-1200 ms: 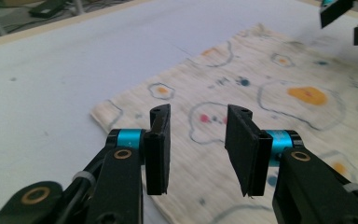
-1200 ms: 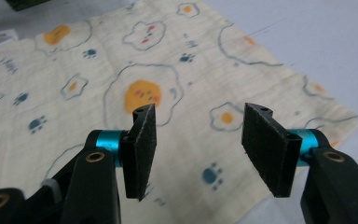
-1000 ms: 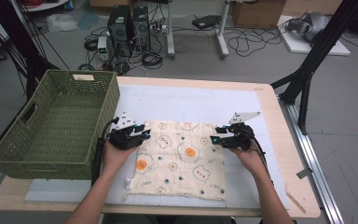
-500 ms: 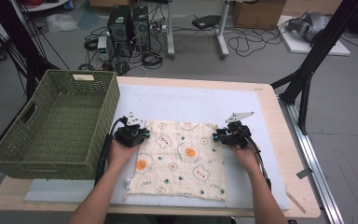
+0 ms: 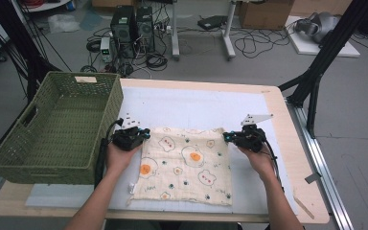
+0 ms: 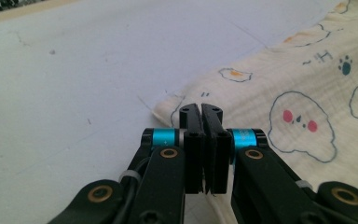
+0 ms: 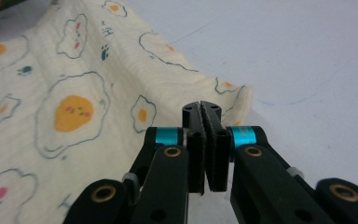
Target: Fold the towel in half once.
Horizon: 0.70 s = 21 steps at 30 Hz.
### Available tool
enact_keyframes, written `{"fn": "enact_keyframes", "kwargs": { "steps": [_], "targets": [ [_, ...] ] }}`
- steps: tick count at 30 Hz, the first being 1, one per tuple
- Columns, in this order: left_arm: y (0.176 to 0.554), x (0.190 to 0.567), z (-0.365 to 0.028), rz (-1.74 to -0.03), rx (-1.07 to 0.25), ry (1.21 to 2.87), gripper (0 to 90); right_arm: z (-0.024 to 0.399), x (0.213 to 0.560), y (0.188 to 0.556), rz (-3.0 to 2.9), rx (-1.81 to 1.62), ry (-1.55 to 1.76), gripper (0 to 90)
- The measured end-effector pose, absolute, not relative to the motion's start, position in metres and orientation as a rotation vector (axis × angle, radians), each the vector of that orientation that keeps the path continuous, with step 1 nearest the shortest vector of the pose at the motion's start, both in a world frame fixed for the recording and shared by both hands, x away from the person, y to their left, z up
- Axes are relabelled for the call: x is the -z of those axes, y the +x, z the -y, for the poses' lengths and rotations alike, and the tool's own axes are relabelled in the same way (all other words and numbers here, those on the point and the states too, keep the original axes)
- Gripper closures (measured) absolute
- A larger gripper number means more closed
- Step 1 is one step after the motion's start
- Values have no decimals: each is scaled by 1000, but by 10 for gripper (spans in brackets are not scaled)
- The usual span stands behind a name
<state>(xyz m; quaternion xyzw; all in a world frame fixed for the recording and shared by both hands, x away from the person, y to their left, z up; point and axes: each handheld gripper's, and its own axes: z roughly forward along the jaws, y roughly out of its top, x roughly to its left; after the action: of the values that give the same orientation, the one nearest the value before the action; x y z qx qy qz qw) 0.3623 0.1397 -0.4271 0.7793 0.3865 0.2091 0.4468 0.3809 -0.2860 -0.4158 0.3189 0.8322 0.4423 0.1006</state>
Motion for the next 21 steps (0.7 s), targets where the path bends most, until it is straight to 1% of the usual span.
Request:
{"fn": "enact_keyframes", "kwargs": {
  "steps": [4,8,11,17,19,20,21],
  "targets": [
    [347,423,-142,-920,-527,1908,873,289,406,363,-2464,-1363,916,889],
    [327,423,-145,-894,-522,1900,872,291,405,344,-2507,-1367,893,888],
    [314,429,-147,-881,-517,1916,871,292,409,330,-2519,-1387,875,888],
    [293,438,-151,-872,-447,1949,868,291,425,310,-2591,-1349,868,885],
    [289,440,-154,-856,-379,1962,861,291,431,305,-2616,-1332,868,863],
    [287,440,-154,-856,-354,1961,848,291,433,304,-2628,-1328,880,830],
    [285,438,-156,-846,-343,1966,815,292,435,303,-2636,-1319,879,802]
  ]
}}
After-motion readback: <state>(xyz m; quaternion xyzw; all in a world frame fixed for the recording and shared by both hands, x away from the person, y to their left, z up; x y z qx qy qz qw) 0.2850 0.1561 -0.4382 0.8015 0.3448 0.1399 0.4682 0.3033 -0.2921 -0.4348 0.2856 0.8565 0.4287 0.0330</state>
